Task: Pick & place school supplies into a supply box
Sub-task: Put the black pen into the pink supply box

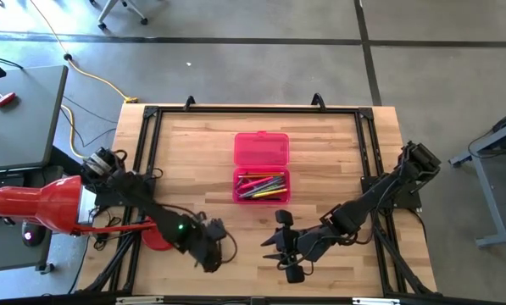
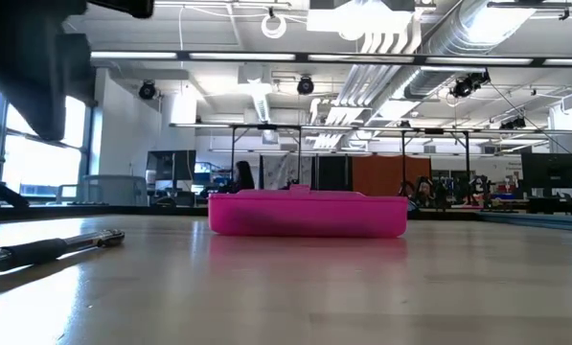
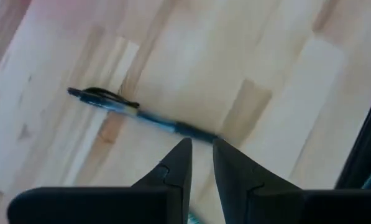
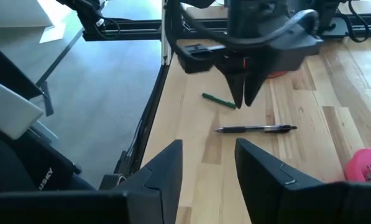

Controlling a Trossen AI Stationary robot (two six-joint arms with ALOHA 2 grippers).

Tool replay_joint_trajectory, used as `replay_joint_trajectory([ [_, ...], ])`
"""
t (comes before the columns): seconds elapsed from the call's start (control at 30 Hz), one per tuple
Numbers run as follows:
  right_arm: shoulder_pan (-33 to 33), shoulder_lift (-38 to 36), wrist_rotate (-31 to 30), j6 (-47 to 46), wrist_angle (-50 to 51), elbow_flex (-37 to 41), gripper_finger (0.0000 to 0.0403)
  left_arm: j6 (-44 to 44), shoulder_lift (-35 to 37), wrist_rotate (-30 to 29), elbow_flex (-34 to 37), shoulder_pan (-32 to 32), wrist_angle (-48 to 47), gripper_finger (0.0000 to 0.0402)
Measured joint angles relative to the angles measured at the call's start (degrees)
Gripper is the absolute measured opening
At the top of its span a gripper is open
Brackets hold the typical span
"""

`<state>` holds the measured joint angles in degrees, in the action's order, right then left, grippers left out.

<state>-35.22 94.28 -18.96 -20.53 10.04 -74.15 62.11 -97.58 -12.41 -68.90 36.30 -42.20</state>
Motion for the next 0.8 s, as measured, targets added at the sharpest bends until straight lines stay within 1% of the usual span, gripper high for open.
replay_joint_trajectory([
  [0.1, -0.02, 0.00, 0.04, 0.00, -0.02, 0.00, 0.0126, -11.25, 0.00, -0.35, 0.00, 1.69, -2.23, 0.0095],
  [0.17, -0.02, 0.00, 0.04, -0.03, -0.02, 0.00, 0.0126, -18.44, 0.00, -0.59, 0.00, 2.87, -5.36, 0.0095],
  [0.23, 0.00, 0.00, 0.16, -0.09, -0.02, 0.00, 0.0126, -20.69, 0.00, -0.10, 0.00, 3.92, -8.33, 0.0095],
  [0.27, 0.00, 0.00, 0.28, -0.13, -0.02, 0.00, 0.0126, -19.05, -0.01, 0.49, 0.00, 4.09, -9.36, 0.0095],
  [0.37, -0.04, 0.00, 0.51, -0.20, -0.02, 0.00, 0.0126, -7.72, -0.02, 2.44, 0.02, 3.85, -10.17, 0.0095],
  [0.43, -0.04, 0.00, 0.57, -0.18, -0.01, 0.00, 0.0126, -2.53, -0.02, 2.82, 0.02, 4.21, -9.75, 0.0095],
  [0.53, -0.04, 0.00, 0.37, -0.07, -0.02, 0.00, 0.0126, -0.77, -0.87, 3.22, -0.02, 5.14, -6.52, 0.0095],
  [0.67, -0.02, 0.00, 0.14, -0.03, -0.02, 0.00, 0.0126, 0.83, -3.11, 6.63, -0.02, 5.78, -3.69, 0.0095],
  [0.8, 0.00, 0.02, -1.38, -0.02, -0.94, 0.00, 0.0126, 3.10, -6.18, 9.31, 0.15, 5.65, -4.96, 0.0095],
])
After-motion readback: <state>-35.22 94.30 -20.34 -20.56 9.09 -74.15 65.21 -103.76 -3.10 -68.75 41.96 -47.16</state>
